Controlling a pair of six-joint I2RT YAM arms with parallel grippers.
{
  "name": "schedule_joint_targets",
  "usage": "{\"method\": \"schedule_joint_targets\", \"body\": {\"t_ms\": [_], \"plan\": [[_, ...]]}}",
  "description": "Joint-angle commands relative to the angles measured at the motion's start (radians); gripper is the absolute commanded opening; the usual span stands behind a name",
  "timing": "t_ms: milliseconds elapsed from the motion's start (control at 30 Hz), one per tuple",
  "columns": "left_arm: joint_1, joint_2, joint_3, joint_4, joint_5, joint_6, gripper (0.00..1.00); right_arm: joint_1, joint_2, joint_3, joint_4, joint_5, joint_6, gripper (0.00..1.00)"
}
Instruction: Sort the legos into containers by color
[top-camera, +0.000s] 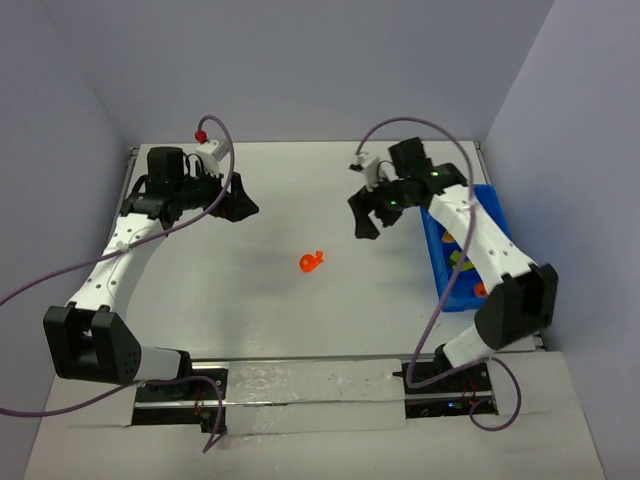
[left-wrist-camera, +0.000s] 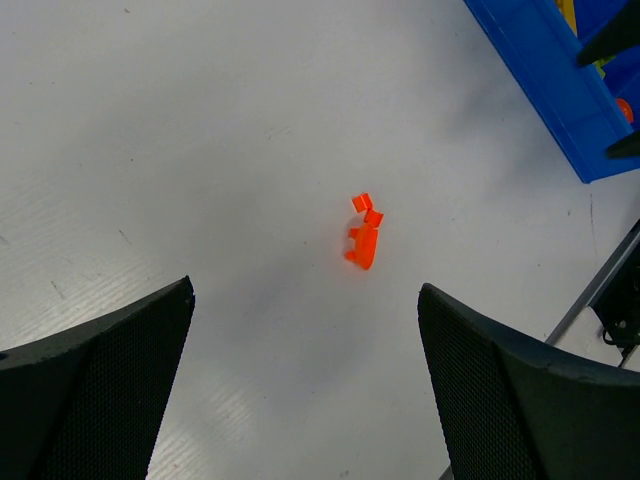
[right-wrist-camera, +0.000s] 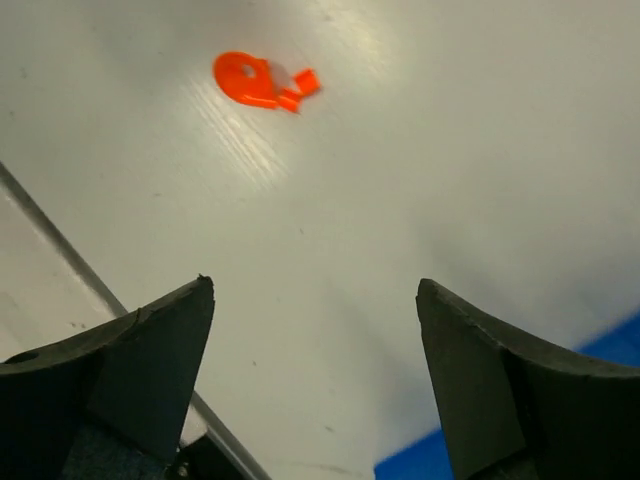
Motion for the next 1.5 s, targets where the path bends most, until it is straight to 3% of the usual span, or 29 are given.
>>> {"method": "schedule_joint_targets", "body": {"t_ms": [0, 100, 333, 600, 1467], "plan": [[0.013, -0.007, 0.045, 0.011, 0.062, -0.006, 0.99, 0.091, 0.124, 0.021, 0.119, -0.105, -0.022, 0.71], [0.019, -0.008, 0.044, 0.004, 0.071, -0.001, 0.99, 0.105, 0.247, 0.057, 0.127, -0.194, -0.116, 0.59], [0.025, -0.004, 0.039, 0.0, 0.106, 0.034, 0.99, 0.157, 0.468, 0.253, 0.042, -0.29, -0.275, 0.59], [0.029, 0.005, 0.048, -0.016, 0.11, 0.052, 0.99, 0.219, 0.664, 0.423, -0.044, -0.278, -0.343, 0.57], [0.034, 0.027, 0.058, -0.013, 0.113, 0.051, 0.99, 0.306, 0.782, 0.449, -0.085, -0.211, -0.423, 0.43]]}}
